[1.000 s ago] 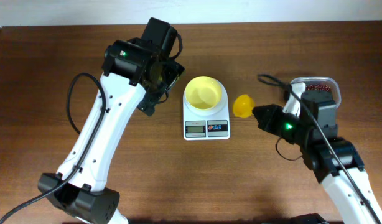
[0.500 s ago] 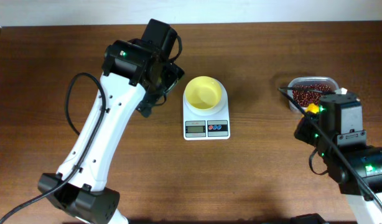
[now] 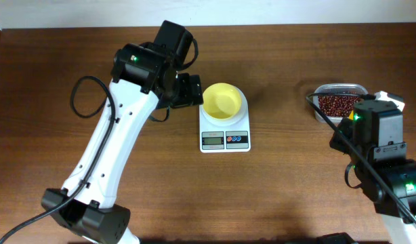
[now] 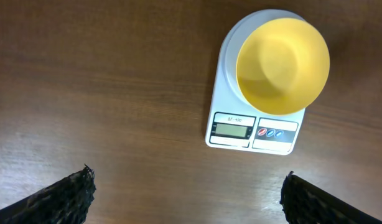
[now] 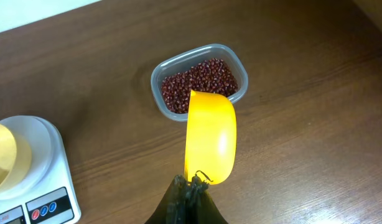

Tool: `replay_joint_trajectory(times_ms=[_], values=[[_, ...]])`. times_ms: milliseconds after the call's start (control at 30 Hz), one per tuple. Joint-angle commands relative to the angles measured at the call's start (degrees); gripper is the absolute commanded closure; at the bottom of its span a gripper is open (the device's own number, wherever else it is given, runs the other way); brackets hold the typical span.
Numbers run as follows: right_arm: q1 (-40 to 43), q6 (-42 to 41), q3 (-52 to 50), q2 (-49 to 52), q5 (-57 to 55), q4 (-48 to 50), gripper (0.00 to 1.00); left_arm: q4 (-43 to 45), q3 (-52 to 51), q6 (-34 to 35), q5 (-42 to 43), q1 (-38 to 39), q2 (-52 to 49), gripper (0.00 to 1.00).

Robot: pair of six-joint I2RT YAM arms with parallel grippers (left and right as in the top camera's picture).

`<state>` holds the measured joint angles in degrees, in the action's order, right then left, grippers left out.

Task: Scoop item into bowl and weigh 50g on scale
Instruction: 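Carry the scoop with the right gripper over the red bean container, then move the left gripper over the scale's front button panel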

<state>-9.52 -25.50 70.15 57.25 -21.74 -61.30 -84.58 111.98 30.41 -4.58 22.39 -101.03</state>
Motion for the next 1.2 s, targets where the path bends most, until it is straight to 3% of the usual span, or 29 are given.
replay_joint_trajectory(times_ms=[0, 300, 667, 733, 767, 933, 1033, 1067, 1167], values=[[-0.2, 0.2, 2.4, -0.3, -1.4, 0.2, 0.96, 0.6, 0.6, -6.4, -0.9, 1.3, 0.7, 0.01], [-0.2, 0.2, 3.2, -0.3, -1.4, 0.1, 0.96, 4.6, 0.6, -7.4, -0.9, 8.4, 0.7, 0.01], [-0.2, 0.2, 3.2, -0.3, -1.4, 0.0, 0.96, 6.1, 0.6, -7.4, -0.9, 8.5, 0.7, 0.02], [-0.2, 0.2, 3.1, -0.3, -1.4, 0.0, 0.96, 6.1, 0.6, -7.4, -0.9, 8.5, 0.7, 0.12], [-0.2, 0.2, 3.1, -0.3, -1.4, -0.1, 0.96, 6.0, 0.6, -7.4, -0.9, 8.5, 0.7, 0.22], [-0.2, 0.2, 3.1, -0.3, -1.4, -0.1, 0.96, 5.9, 0.6, -7.4, -0.8, 8.6, 0.7, 0.87], [-0.2, 0.2, 3.1, -0.3, -1.4, -0.1, 0.96, 5.9, 0.6, -4.5, -0.8, 9.0, 0.7, 1.00], [-0.2, 0.2, 3.2, -0.3, -1.4, -0.1, 0.96, 5.7, 0.4, 0.9, -0.9, 10.0, 0.7, 1.00], [-0.2, 0.2, 3.1, -0.3, -1.4, -0.1, 0.96, 7.5, -1.3, 4.5, -0.9, 12.1, 0.7, 1.00]])
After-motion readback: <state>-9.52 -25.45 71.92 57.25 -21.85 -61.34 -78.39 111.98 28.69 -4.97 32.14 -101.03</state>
